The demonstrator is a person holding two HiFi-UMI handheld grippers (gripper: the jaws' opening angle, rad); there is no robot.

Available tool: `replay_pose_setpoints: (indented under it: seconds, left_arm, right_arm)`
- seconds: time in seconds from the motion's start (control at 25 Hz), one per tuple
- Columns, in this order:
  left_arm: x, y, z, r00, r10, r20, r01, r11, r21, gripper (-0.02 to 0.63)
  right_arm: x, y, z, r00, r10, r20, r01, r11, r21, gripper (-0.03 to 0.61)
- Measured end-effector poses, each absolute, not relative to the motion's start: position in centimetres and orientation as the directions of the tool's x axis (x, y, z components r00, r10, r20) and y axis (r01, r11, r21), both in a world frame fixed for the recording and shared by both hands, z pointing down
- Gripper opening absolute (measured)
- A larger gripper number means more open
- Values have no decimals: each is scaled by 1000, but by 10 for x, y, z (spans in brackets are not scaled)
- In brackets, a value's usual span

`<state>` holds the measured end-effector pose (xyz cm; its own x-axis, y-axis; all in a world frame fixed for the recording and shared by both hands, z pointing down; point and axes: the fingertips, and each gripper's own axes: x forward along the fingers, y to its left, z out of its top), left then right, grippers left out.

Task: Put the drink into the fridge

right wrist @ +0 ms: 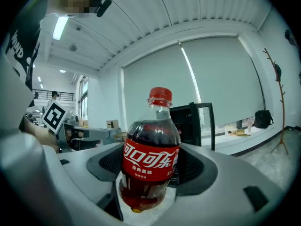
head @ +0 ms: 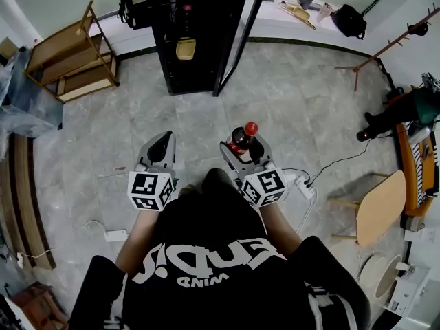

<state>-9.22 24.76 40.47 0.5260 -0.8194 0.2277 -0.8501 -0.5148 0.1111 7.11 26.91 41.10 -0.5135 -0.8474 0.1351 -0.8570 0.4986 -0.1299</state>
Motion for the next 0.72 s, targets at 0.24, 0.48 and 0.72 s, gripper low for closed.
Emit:
replay_pose_setpoints:
  seconds: [0.24, 0.48, 0.72]
  left_arm:
    - [-101, 243, 403, 547, -806, 226, -836, -542, 87, 8]
    - [-110, 226, 414, 557, -794, 241, -828, -551, 98, 8]
    - [-106, 194, 419, 555, -799, 232, -831, -547, 104, 8]
  right_arm:
    - [56, 265, 411, -502, -856, 124, -863, 488, -128, 342]
    - [44, 246, 414, -505, -854, 127, -862, 491, -125, 342]
    - [46, 216, 419, -508, -853, 118, -860, 494, -131, 342]
